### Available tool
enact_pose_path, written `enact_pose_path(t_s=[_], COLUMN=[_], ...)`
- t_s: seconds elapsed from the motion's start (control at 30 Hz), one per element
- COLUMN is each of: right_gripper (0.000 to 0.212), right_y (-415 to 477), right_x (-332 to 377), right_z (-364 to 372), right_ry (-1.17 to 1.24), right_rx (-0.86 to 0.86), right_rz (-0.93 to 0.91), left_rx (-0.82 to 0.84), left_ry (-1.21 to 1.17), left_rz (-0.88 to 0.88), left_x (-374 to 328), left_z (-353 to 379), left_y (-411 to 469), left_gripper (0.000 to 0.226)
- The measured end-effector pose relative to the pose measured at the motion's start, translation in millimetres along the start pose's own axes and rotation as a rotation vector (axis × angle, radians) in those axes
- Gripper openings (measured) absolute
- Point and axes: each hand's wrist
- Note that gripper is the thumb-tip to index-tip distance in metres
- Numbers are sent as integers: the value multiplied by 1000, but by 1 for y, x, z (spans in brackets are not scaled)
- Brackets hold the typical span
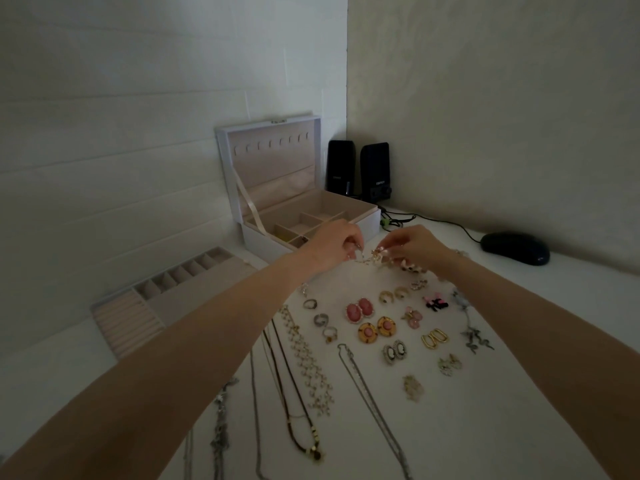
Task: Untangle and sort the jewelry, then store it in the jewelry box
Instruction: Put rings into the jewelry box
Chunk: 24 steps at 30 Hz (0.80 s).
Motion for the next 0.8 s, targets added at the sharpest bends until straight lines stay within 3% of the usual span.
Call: enact_pose_path(t_s=[0.33,0.53,0.63,0.73,0.8], right_gripper=[15,8,22,41,37], right_y=[4,1,-1,-4,-3], right_x=[-1,-2,6,19,29], right_z=[-4,-1,4,5,6], right_ry=[126,-35,-138,58,221], right_rx=[-93,-31,54,165,235], right_rz=[39,21,12,-22,-30], left_rx=[177,-105,-257,-338,-387], left_ry=[485,111,44,-7,-54], left_rz=[129,48,37,9,-33], left_x=[16,9,4,2,2], left_z=[-2,-7,-15,-24,-30], left_y=[-3,0,3,5,5], left_gripper=[20,13,9,7,6])
Point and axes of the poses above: each hand's wrist, its own y-axis towards the middle knuckle, its own z-axis out of the palm, x = y × z, and after that the axes turned 1 degree about x, right-handed
